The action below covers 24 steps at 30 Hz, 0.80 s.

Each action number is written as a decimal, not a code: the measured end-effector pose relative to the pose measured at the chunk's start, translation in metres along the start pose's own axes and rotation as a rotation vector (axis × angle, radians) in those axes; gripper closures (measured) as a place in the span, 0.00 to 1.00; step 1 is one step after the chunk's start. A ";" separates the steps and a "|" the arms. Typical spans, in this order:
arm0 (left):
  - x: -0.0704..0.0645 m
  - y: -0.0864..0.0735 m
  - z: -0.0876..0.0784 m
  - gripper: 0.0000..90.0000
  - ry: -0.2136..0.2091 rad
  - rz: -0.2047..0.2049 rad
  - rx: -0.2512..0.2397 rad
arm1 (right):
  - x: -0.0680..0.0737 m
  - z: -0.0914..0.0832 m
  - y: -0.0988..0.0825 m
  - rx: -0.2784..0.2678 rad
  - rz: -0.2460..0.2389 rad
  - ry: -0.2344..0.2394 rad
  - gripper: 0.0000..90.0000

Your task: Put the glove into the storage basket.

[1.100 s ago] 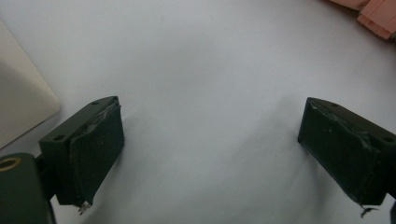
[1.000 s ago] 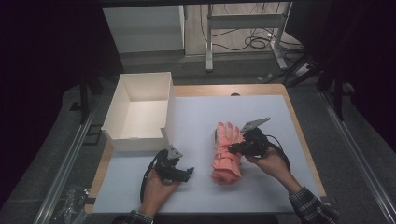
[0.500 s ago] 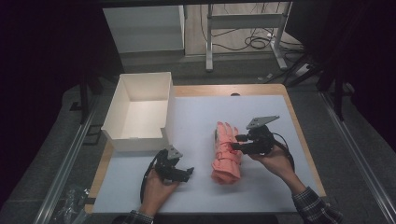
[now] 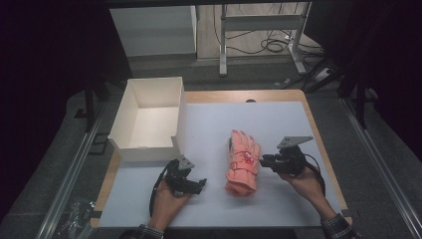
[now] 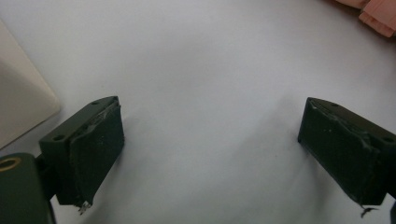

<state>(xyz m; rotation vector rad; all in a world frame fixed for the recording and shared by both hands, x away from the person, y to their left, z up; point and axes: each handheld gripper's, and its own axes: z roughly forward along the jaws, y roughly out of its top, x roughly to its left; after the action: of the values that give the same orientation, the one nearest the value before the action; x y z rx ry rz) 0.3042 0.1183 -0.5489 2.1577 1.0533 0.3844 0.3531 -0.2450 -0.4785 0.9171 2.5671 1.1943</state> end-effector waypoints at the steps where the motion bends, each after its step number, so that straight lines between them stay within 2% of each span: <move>1: 0.000 0.000 0.000 0.08 0.000 0.000 0.000 | 0.000 0.001 -0.004 0.002 0.005 0.004 0.84; 5: 0.000 0.000 0.000 0.08 0.000 0.000 0.000 | 0.007 0.006 -0.021 0.032 -0.002 0.023 0.92; 11: 0.000 0.000 0.000 0.08 -0.001 0.001 0.001 | 0.021 0.015 -0.040 0.064 -0.026 0.066 0.95; 24: 0.000 0.000 0.000 0.08 0.000 0.000 0.000 | 0.033 0.028 -0.040 0.062 -0.028 0.121 0.94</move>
<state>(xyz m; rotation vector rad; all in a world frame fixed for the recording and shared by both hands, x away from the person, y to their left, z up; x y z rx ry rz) 0.3042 0.1183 -0.5489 2.1578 1.0529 0.3843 0.3193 -0.2273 -0.5238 0.8425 2.7161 1.2047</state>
